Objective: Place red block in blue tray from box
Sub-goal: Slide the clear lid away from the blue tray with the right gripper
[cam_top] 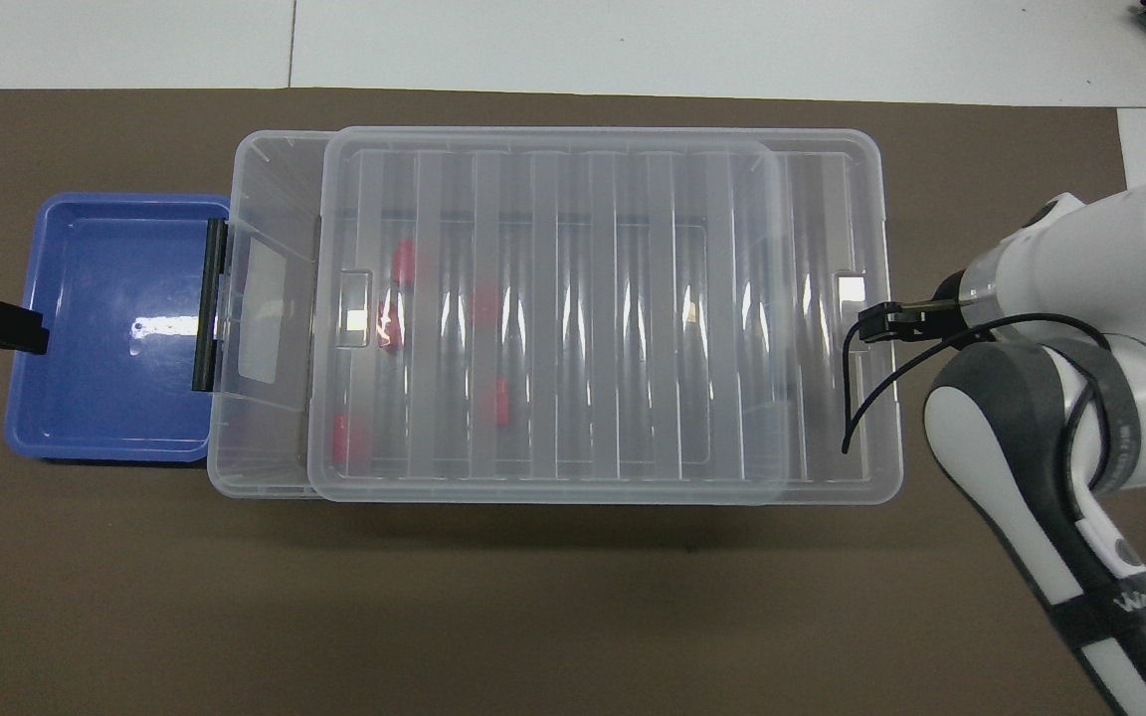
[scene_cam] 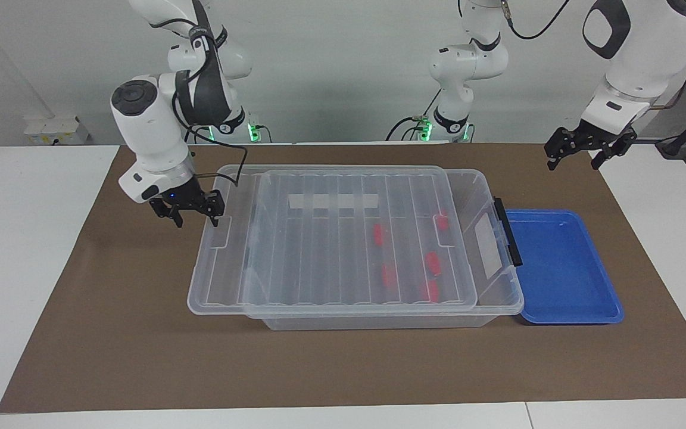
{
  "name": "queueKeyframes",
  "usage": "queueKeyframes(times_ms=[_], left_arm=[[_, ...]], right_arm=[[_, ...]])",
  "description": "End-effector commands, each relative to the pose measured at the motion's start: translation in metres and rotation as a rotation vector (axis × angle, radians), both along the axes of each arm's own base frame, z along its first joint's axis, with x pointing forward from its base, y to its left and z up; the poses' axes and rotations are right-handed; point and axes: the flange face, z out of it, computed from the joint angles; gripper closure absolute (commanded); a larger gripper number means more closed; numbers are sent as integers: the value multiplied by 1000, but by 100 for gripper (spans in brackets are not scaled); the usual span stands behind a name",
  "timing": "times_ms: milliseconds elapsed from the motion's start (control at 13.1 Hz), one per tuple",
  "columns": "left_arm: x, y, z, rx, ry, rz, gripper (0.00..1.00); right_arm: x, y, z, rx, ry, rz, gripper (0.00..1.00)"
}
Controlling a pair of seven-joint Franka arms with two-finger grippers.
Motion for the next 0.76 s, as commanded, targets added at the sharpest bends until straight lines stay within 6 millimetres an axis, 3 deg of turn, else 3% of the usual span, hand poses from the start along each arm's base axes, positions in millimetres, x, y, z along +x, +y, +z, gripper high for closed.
queueKeyframes(times_ms=[0,382,535,688], left_arm=[[-8,2,1,-8,-16,-1,0],[-8,-4,1,-8,-16,-13,0],[-8,1,1,-8,-13,-5,0],[-8,-17,6,-6,-26,-36,0]], right_arm=[[-8,-35,1,3,10,60,16],[-11,-77,1,-1,21,120,16],[-12,-79,1,-2,21,136,16],[-12,-83,1,-1,18,144,16]])
